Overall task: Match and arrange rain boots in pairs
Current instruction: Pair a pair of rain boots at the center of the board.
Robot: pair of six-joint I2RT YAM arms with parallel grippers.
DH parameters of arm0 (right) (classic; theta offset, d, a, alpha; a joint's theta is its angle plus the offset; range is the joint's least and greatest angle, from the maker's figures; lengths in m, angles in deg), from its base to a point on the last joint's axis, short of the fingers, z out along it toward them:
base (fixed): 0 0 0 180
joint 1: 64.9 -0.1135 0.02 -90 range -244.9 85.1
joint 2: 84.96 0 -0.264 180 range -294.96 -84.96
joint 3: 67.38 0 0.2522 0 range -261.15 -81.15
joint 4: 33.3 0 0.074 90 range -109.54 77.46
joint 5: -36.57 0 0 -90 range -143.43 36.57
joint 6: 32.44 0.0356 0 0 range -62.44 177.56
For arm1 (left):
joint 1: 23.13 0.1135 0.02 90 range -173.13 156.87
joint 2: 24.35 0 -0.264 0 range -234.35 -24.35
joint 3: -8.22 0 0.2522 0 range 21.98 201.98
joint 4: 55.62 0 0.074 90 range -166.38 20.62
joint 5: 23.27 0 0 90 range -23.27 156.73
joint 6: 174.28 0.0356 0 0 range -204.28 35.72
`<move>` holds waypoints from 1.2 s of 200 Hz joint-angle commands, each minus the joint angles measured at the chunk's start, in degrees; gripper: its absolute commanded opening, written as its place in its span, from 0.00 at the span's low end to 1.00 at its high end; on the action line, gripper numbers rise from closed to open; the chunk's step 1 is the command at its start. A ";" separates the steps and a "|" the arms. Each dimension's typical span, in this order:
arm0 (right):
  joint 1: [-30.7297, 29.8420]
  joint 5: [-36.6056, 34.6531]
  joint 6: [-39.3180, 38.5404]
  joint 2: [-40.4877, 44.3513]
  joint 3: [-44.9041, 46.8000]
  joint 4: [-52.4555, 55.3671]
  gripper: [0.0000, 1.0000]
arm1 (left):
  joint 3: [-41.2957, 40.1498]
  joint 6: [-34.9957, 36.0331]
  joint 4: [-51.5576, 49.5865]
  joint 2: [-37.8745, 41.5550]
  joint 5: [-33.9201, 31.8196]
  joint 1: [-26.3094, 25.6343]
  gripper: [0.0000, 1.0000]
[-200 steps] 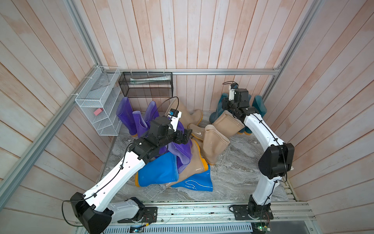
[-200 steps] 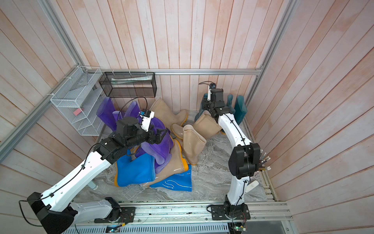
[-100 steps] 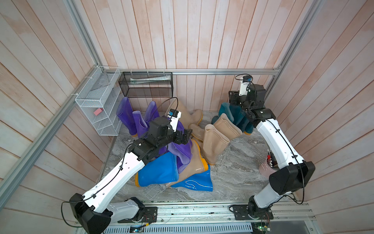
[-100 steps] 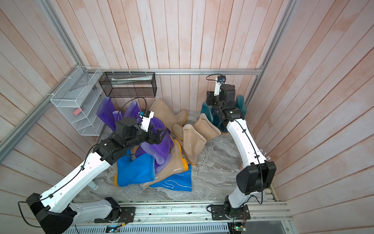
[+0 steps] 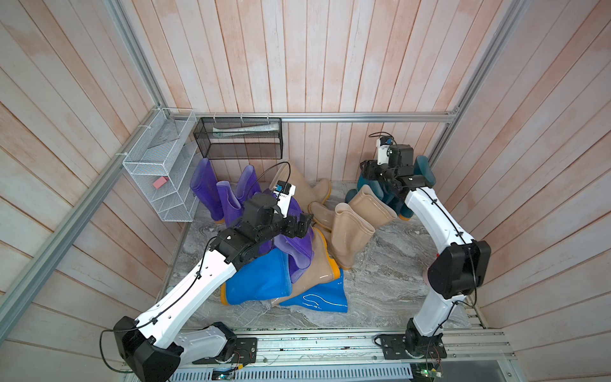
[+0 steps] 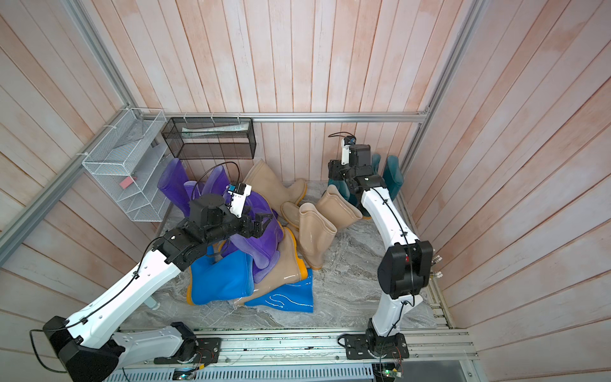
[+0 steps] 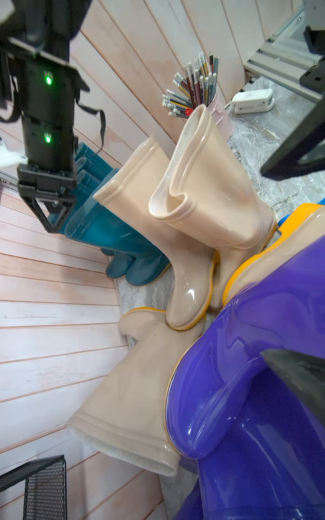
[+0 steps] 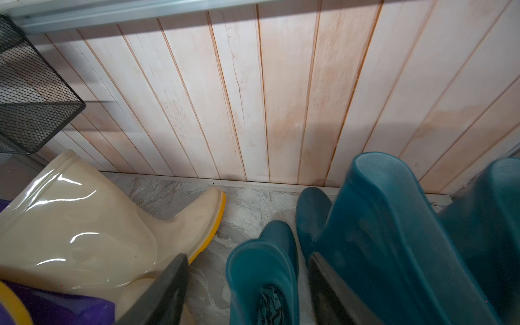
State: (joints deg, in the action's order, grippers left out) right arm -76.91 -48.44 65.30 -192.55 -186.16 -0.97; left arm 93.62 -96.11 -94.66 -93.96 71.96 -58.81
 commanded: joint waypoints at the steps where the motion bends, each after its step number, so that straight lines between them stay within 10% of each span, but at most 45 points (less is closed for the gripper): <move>1: 0.74 2.96 -0.54 -5.62 -6.13 6.39 0.47 | -0.71 0.06 0.08 1.67 0.32 0.22 0.96; 26: 1.32 2.82 -0.23 -8.54 -9.37 7.22 0.00 | -0.80 0.40 -1.02 2.44 -0.48 0.38 0.97; 188: 3.39 -3.89 -14.72 -22.05 -30.90 6.64 0.00 | 1.68 0.90 -2.41 1.00 -0.75 0.53 0.97; 240: 2.72 -4.77 -17.59 -20.93 -27.72 7.36 0.28 | 1.29 -0.13 -1.19 0.13 0.57 0.53 0.97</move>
State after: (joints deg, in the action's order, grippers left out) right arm -73.87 -51.87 49.85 -213.88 -214.51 6.68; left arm 93.66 -96.07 -96.58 -92.86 71.88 -58.64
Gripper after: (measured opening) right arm 0.244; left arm 0.969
